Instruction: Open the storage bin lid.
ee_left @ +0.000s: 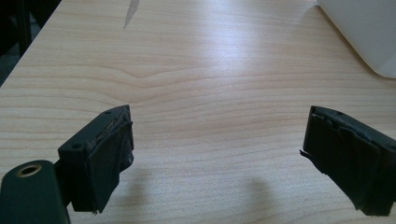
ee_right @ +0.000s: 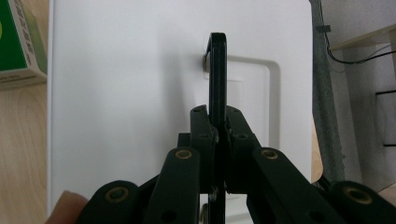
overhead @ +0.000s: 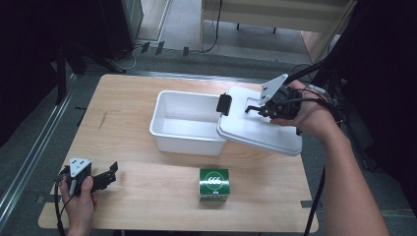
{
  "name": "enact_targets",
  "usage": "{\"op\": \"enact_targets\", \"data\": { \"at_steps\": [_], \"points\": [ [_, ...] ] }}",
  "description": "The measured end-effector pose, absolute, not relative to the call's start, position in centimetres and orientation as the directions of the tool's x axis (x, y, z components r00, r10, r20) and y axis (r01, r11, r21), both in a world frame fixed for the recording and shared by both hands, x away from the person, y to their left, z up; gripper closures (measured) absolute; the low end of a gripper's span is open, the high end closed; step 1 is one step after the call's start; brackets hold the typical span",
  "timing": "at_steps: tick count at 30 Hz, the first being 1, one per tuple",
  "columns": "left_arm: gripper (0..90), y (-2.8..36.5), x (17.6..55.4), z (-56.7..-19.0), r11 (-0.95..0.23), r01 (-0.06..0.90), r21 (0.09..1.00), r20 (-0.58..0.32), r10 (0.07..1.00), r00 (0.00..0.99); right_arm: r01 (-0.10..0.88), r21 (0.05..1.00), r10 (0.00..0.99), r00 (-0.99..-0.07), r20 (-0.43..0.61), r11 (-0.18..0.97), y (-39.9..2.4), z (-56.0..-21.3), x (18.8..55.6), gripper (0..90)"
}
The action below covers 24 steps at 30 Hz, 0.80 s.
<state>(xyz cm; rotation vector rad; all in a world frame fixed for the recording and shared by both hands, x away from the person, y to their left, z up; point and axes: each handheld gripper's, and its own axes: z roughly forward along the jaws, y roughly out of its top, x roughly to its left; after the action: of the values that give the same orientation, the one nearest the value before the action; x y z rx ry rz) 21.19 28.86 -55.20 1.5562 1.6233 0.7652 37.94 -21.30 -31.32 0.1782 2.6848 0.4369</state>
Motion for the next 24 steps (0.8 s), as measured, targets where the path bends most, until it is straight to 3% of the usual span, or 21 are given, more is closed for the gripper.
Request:
{"op": "enact_targets", "data": {
  "at_steps": [24],
  "points": [
    [8.7, 28.9, 21.0, -55.2, 0.086, 0.541, 0.837, -0.113, 0.993, 0.017, 0.116, 0.3, 0.226, -0.904, -0.364, 0.947, -26.5, -34.3, 37.0, 85.2]
  ]
}}
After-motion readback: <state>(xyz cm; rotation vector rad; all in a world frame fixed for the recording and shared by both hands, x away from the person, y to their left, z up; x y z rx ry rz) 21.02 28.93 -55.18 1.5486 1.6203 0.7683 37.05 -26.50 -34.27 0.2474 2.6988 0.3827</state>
